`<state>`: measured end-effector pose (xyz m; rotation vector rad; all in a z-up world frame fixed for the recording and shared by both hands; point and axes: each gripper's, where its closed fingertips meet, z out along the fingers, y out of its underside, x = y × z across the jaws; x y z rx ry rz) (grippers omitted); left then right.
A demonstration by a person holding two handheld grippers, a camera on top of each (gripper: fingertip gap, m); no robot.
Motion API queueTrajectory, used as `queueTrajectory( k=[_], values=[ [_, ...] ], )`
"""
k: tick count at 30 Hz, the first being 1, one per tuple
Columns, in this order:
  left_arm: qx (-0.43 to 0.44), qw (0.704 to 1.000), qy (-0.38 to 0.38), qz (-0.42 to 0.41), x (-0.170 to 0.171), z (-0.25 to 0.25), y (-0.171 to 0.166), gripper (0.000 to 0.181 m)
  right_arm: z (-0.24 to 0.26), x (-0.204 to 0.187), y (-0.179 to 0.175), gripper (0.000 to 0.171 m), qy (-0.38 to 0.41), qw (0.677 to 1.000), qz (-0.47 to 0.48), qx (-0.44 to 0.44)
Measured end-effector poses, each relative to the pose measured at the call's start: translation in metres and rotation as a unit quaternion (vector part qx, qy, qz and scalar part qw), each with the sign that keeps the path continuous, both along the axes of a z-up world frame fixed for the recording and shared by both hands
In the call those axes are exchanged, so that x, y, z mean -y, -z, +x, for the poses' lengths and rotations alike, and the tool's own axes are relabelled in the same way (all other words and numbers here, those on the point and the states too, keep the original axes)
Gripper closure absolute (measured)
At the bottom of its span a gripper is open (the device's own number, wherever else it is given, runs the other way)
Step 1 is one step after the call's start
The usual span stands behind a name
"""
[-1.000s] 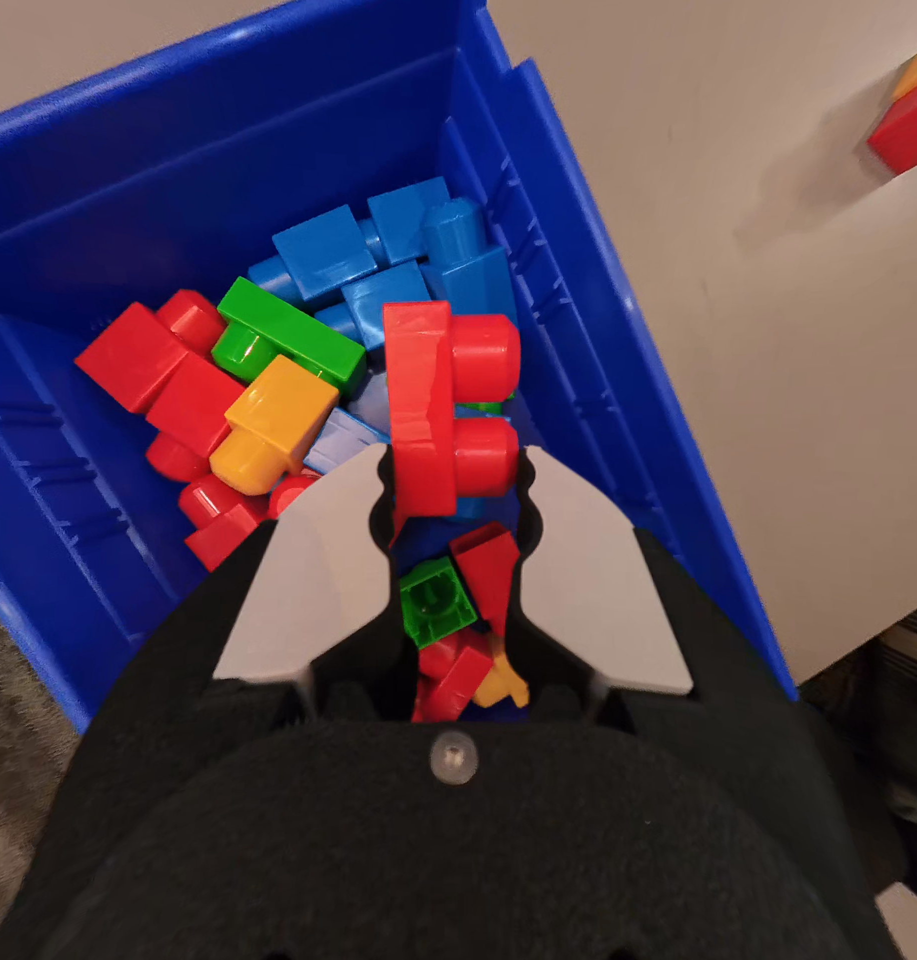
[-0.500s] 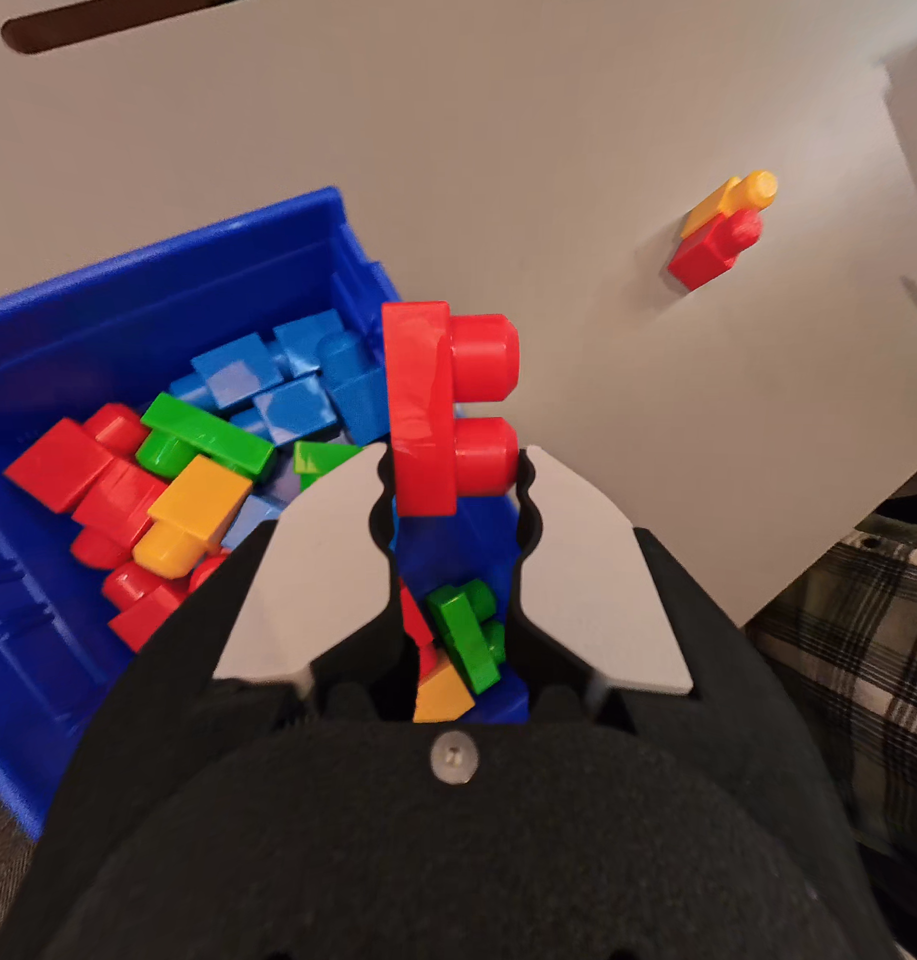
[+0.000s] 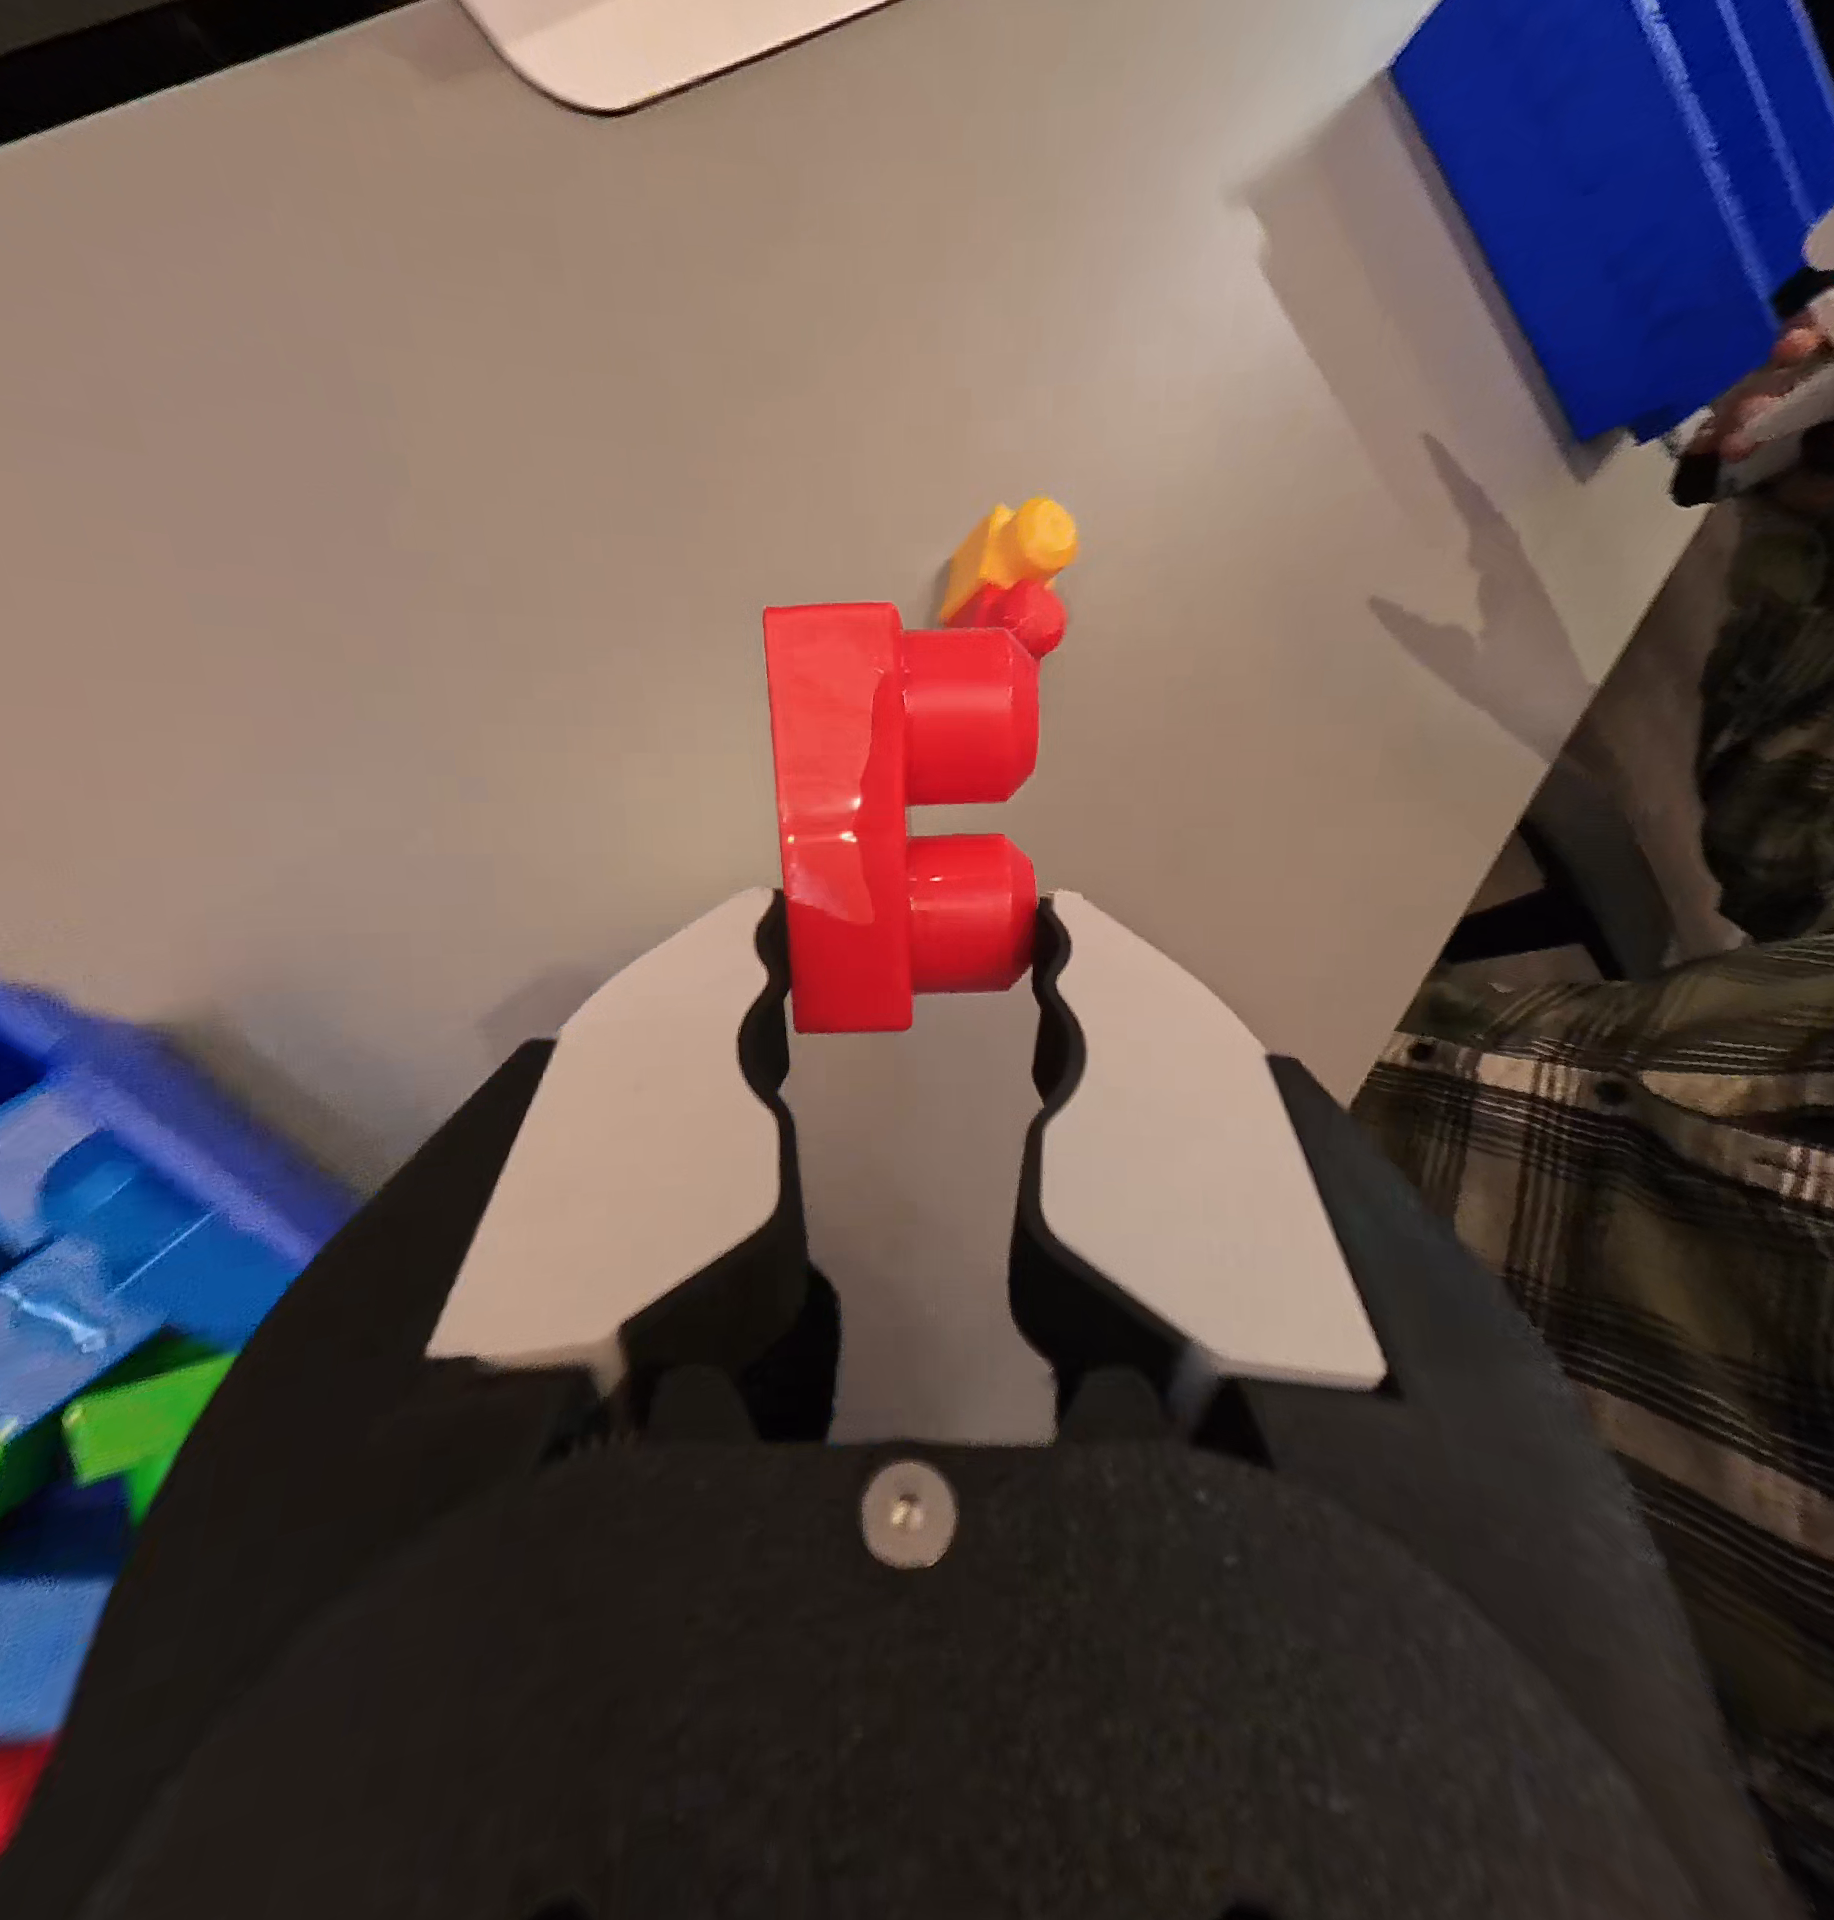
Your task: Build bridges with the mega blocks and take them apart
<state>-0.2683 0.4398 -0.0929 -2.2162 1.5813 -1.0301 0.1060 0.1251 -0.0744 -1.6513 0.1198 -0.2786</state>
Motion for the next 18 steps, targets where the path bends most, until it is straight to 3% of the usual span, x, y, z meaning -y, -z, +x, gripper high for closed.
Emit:
queueTrajectory(
  k=[11,18],
  values=[
    [0.026,0.986,0.117,-0.116,0.073,0.08,0.014,0.136,-0.011,-0.009,-0.001,0.054,-0.036,0.999,-0.007,0.017],
    [-0.02,0.97,0.167,-0.177,0.104,0.108,0.037,0.136,-0.032,-0.033,0.001,0.055,-0.098,0.993,-0.023,0.061]
  ],
)
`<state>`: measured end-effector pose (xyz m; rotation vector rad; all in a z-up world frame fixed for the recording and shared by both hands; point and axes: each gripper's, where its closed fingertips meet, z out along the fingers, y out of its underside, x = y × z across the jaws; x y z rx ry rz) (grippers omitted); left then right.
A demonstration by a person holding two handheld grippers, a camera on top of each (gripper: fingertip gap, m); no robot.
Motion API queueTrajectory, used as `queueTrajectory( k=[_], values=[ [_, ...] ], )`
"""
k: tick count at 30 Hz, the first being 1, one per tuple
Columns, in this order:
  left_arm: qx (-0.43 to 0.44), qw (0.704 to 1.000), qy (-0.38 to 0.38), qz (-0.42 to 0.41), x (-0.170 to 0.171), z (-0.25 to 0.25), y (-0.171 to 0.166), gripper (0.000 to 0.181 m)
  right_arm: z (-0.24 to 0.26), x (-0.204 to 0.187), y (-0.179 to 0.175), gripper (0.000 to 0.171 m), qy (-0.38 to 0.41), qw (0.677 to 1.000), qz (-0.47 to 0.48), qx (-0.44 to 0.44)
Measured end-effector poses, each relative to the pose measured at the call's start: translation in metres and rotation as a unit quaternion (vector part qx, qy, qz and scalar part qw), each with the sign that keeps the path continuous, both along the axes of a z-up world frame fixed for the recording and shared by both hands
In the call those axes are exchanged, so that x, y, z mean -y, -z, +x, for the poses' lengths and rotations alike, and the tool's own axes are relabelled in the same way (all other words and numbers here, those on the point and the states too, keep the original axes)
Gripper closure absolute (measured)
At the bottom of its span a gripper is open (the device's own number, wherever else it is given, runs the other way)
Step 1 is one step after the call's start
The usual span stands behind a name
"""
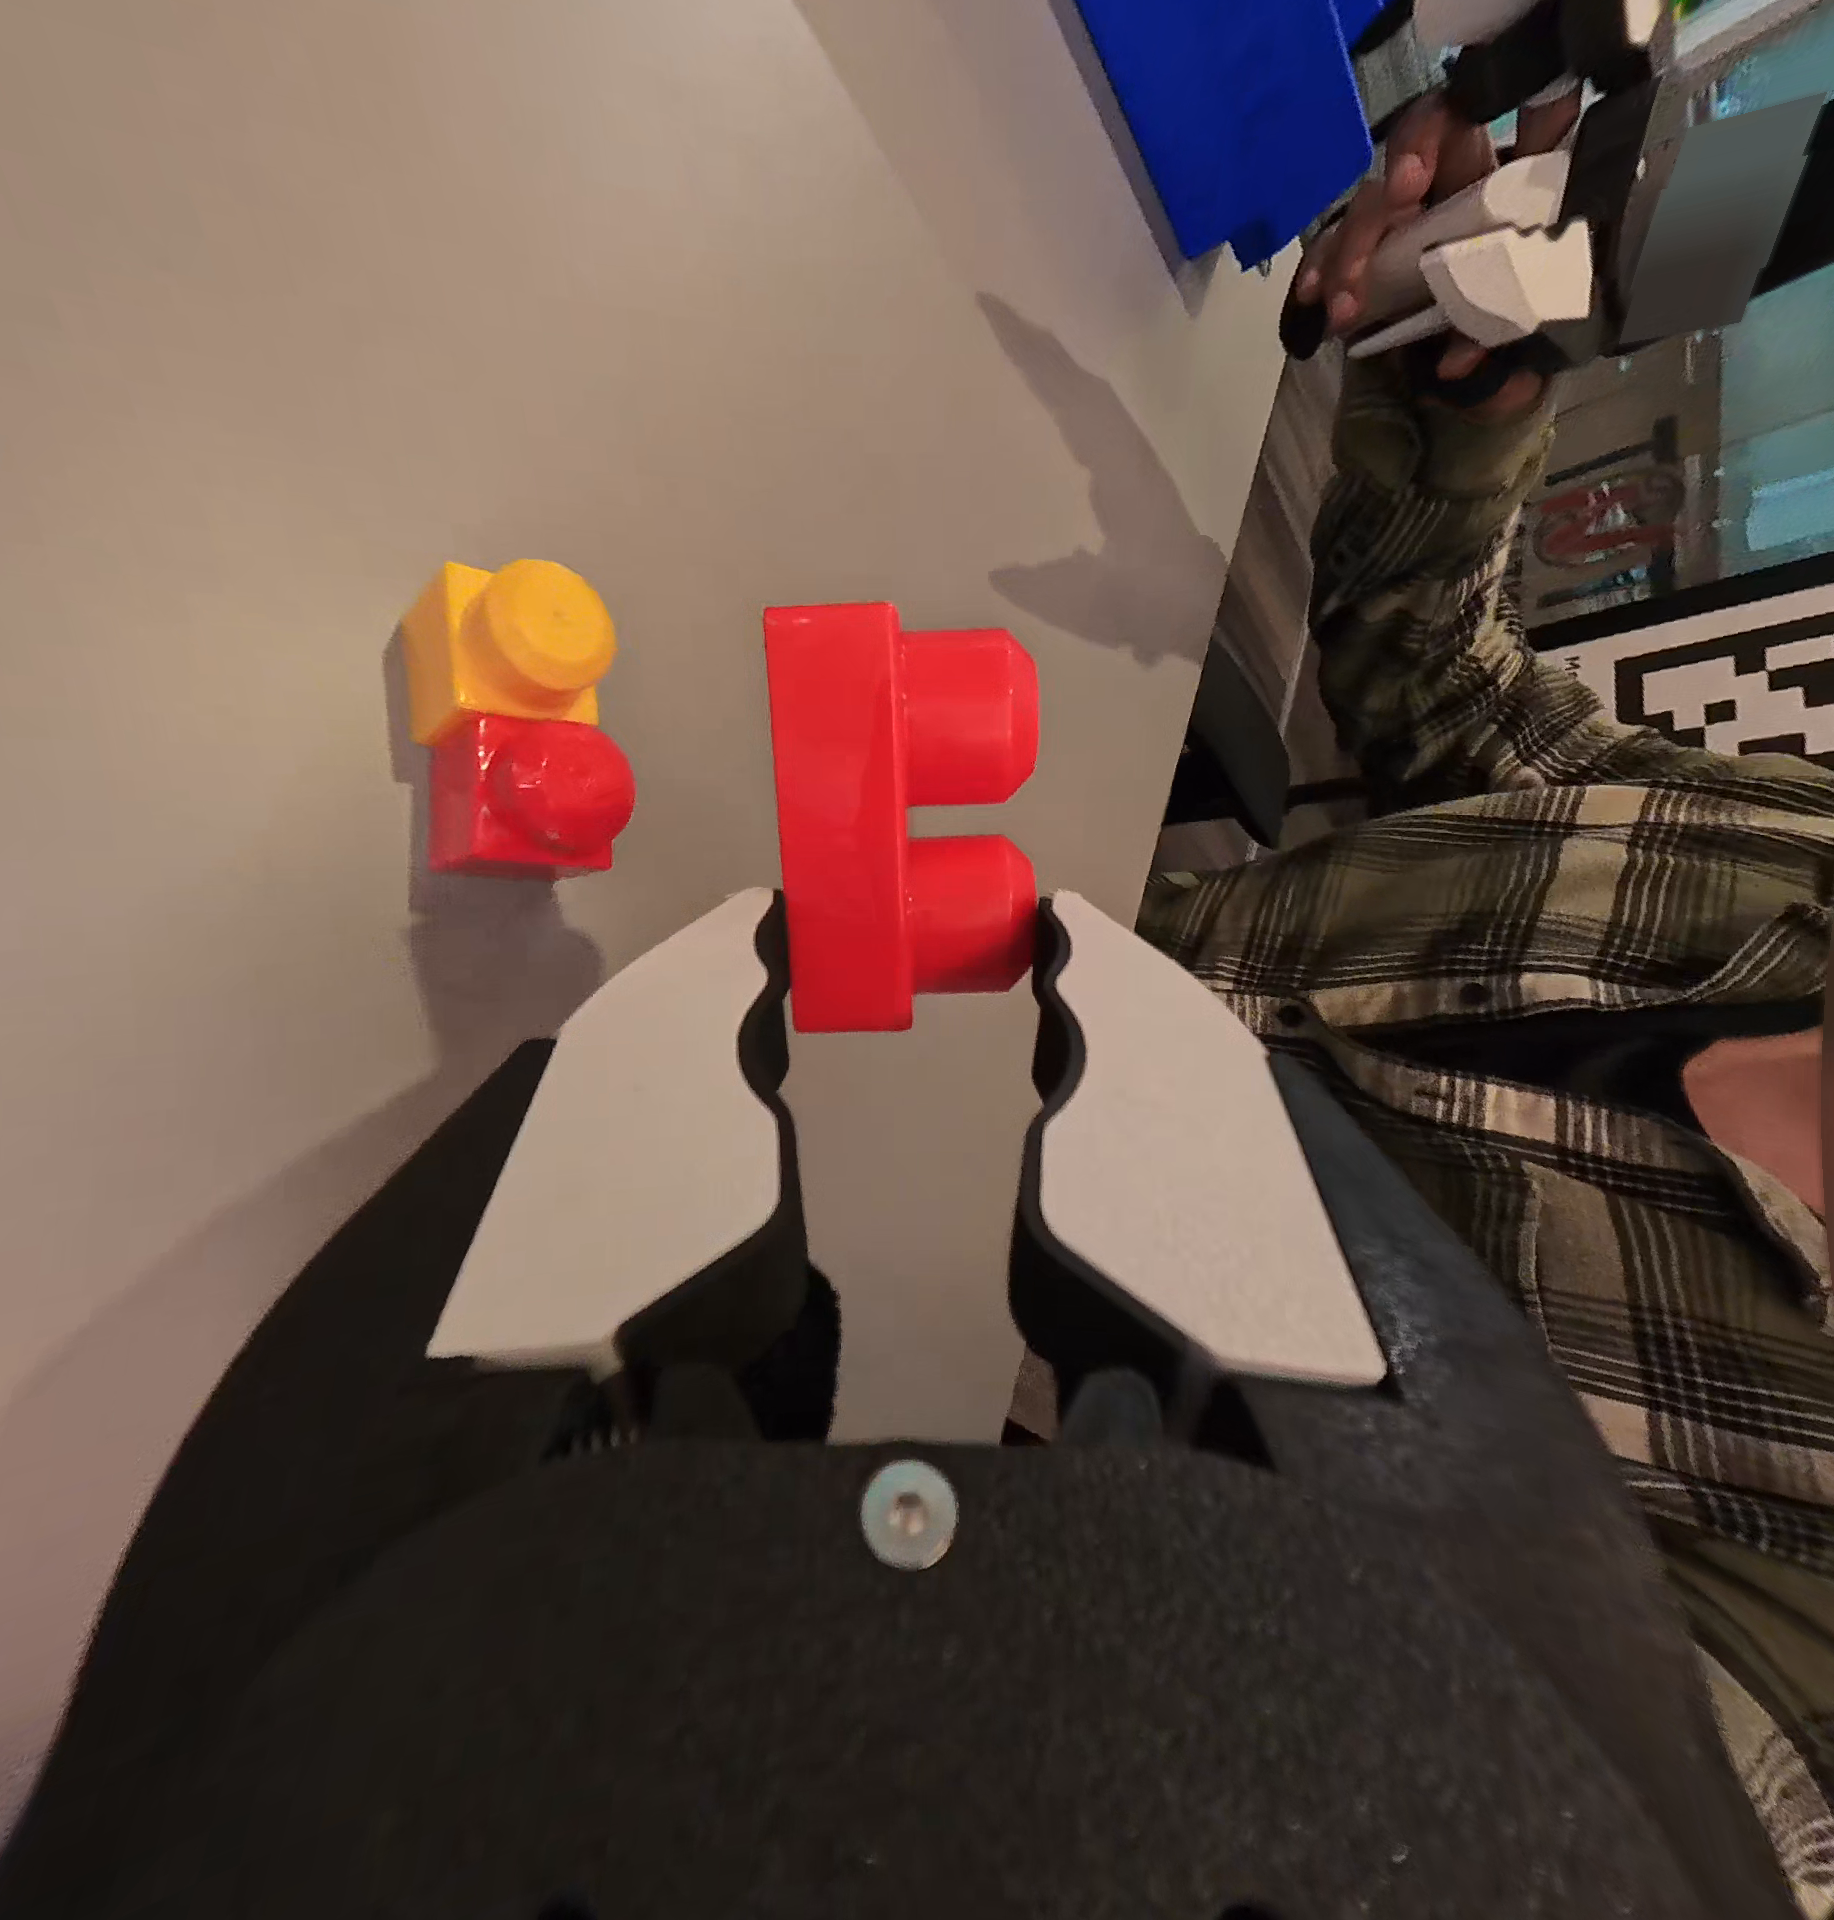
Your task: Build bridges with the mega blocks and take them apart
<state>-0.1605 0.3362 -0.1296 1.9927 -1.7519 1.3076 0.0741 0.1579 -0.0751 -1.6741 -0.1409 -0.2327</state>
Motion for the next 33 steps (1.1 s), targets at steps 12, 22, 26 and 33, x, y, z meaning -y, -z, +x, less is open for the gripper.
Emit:
queueTrajectory(
  k=[12,22,26,33],
  values=[
    [-0.007,0.999,0.025,-0.029,0.013,0.018,0.006,0.136,-0.021,-0.034,0.008,0.056,-0.093,0.994,-0.018,0.056],
    [-0.023,0.998,0.039,-0.043,0.015,0.028,0.007,0.136,-0.056,-0.079,0.013,0.089,-0.297,0.947,-0.058,0.109],
    [-0.028,0.997,0.042,-0.052,0.017,0.033,0.009,0.136,-0.075,-0.1,0.012,0.104,-0.364,0.919,-0.063,0.139],
    [-0.041,0.995,0.059,-0.066,0.023,0.042,0.011,0.136,-0.116,-0.131,0.029,0.118,-0.456,0.86,-0.09,0.208]
  ],
)
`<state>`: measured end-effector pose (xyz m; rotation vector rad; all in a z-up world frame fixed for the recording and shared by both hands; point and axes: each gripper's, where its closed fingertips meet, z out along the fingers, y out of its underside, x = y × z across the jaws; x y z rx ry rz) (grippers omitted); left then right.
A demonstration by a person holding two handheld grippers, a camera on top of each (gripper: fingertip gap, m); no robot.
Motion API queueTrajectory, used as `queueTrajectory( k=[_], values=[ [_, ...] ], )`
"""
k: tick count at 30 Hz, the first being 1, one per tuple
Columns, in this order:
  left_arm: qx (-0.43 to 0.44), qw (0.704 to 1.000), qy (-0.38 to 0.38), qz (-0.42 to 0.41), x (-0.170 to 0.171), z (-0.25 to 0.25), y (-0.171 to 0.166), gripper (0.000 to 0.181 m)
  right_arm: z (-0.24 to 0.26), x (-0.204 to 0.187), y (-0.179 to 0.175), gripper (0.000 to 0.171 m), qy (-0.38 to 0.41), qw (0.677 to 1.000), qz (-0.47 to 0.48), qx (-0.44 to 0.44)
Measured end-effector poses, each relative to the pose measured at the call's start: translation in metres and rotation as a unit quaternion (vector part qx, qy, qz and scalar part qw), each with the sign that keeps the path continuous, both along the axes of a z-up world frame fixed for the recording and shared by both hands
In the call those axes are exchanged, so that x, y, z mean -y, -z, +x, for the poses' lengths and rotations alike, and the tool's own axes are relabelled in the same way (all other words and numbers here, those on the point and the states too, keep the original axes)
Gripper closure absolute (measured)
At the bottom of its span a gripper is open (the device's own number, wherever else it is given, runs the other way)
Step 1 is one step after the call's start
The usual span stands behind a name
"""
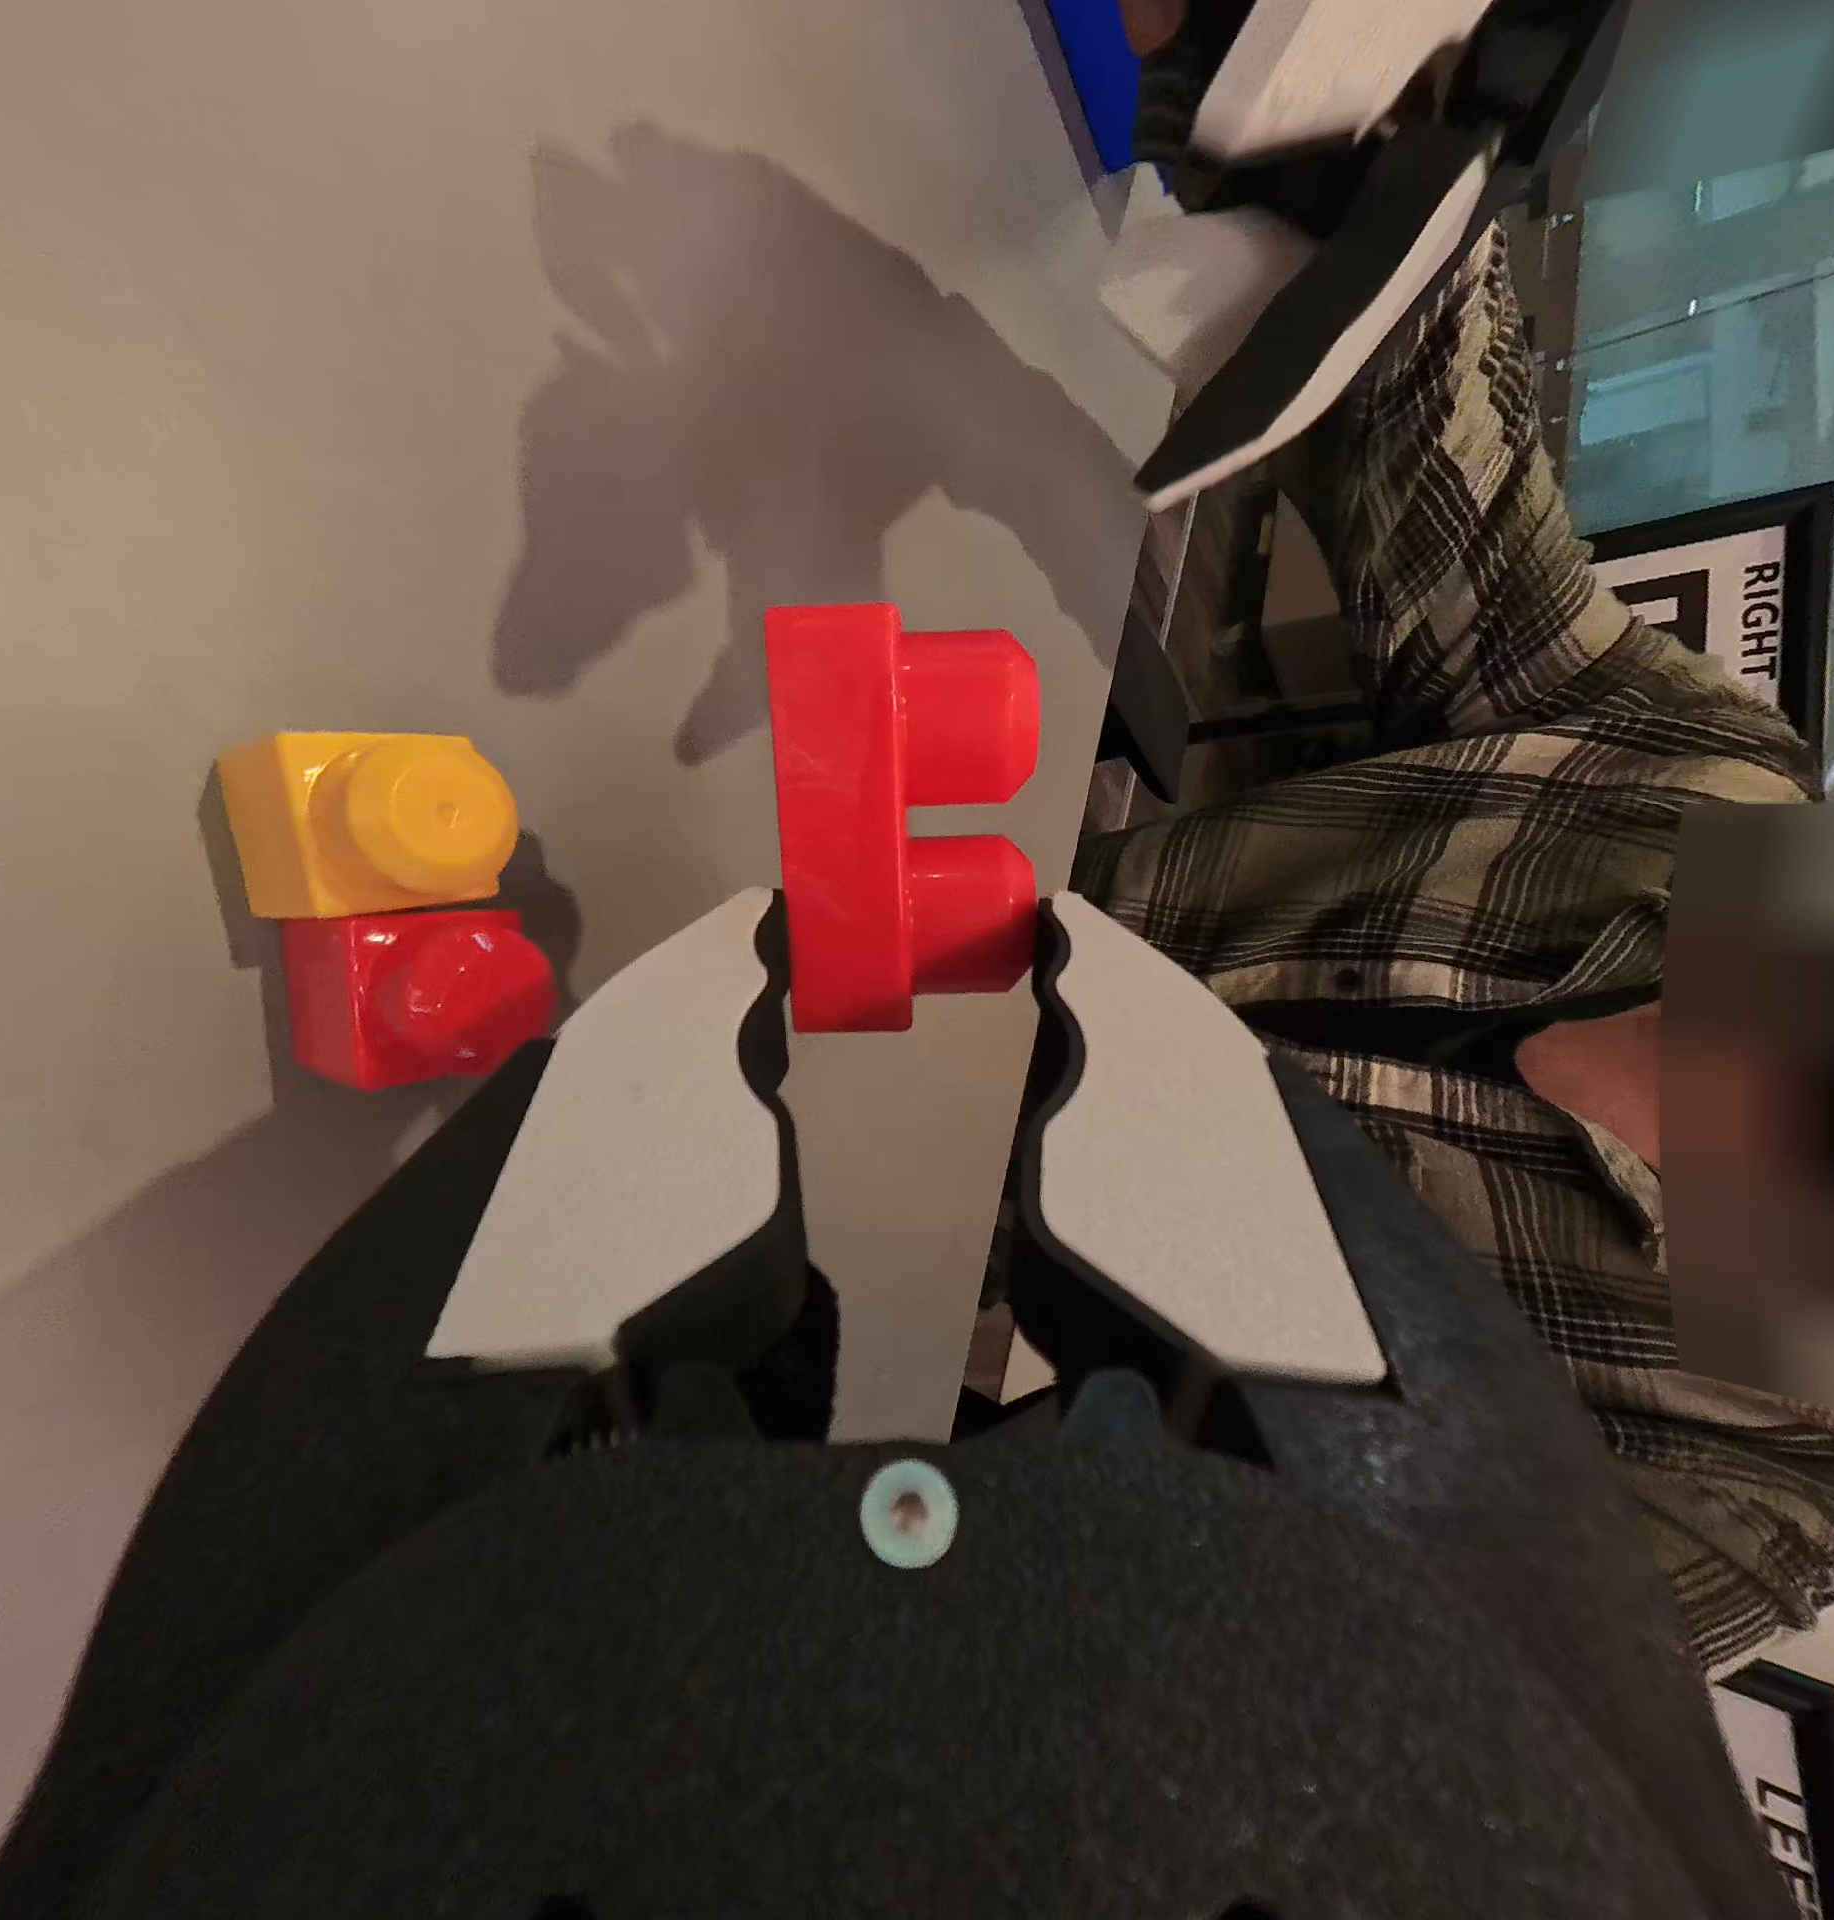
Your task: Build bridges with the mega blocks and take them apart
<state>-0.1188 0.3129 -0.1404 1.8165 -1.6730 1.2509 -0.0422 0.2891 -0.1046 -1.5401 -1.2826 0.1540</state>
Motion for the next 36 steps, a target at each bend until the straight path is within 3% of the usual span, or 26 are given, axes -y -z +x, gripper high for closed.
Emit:
queueTrajectory(
  k=[14,28,36],
  values=[
    [-0.006,0.999,0.022,-0.026,0.007,0.008,-0.002,0.136,-0.046,-0.034,0.029,0.11,-0.076,0.992,-0.016,0.096],
    [-0.008,0.998,0.026,-0.049,0.01,0.009,-0.003,0.136,-0.051,-0.037,0.052,0.135,-0.093,0.977,-0.042,0.189],
    [0.037,0.997,0.008,-0.067,0.007,0.009,-0.012,0.136,-0.053,-0.037,0.044,0.136,-0.097,0.98,-0.061,0.164]
  ],
)
